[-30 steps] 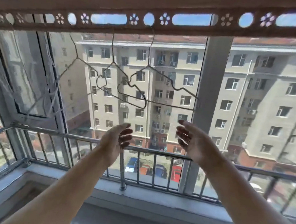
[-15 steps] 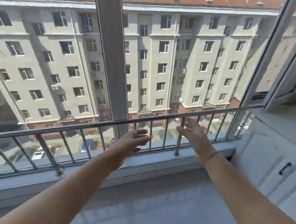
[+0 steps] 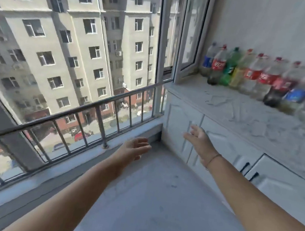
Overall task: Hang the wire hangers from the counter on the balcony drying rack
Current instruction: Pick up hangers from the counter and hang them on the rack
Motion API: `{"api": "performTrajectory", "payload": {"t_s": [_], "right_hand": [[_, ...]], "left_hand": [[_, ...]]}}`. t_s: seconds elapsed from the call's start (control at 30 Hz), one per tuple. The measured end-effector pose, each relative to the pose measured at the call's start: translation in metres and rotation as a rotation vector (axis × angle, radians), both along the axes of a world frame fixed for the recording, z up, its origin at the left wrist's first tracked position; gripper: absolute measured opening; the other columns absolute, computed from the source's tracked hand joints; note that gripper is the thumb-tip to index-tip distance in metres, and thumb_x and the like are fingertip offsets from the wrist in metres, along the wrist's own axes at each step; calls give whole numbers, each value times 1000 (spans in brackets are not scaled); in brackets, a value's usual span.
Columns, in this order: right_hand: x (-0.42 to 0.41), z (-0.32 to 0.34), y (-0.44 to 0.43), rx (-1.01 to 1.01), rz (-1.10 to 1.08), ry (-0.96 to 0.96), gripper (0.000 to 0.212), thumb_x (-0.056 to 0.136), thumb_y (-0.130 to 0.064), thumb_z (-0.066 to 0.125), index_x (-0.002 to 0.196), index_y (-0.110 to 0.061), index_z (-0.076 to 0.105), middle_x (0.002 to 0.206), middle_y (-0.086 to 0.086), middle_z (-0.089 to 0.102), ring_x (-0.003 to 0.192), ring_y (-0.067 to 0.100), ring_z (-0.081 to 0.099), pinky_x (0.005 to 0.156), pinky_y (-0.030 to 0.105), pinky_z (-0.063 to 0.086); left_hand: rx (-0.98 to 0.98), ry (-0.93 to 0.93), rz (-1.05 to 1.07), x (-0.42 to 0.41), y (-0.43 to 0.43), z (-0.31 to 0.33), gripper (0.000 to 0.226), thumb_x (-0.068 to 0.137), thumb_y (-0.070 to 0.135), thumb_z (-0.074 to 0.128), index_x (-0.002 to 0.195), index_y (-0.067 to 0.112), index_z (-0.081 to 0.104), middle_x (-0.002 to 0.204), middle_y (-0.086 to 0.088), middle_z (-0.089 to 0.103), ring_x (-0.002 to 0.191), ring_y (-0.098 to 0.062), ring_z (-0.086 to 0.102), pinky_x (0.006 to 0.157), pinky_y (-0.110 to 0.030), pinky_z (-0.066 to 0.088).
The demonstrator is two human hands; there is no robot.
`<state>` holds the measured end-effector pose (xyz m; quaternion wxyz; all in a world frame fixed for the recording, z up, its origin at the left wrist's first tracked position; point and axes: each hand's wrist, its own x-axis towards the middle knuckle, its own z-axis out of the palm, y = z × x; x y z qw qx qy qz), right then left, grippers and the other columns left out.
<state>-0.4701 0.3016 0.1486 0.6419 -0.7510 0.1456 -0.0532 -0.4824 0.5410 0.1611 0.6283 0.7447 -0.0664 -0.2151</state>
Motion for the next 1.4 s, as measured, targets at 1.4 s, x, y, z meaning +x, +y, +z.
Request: {"api": "performTrajectory", "payload": {"t_s": [1.4], "right_hand": [[148,-106,-477,169,-702,220,12,88,-10,57,92,-19,62,80,-5,57,82,13,53,71,21,44]], "left_hand": [[-161,584,-246,303,-528,-122,21,91,14,55,111,9,58,105,-6,65,96,-22,61,81,-31,49]]}}
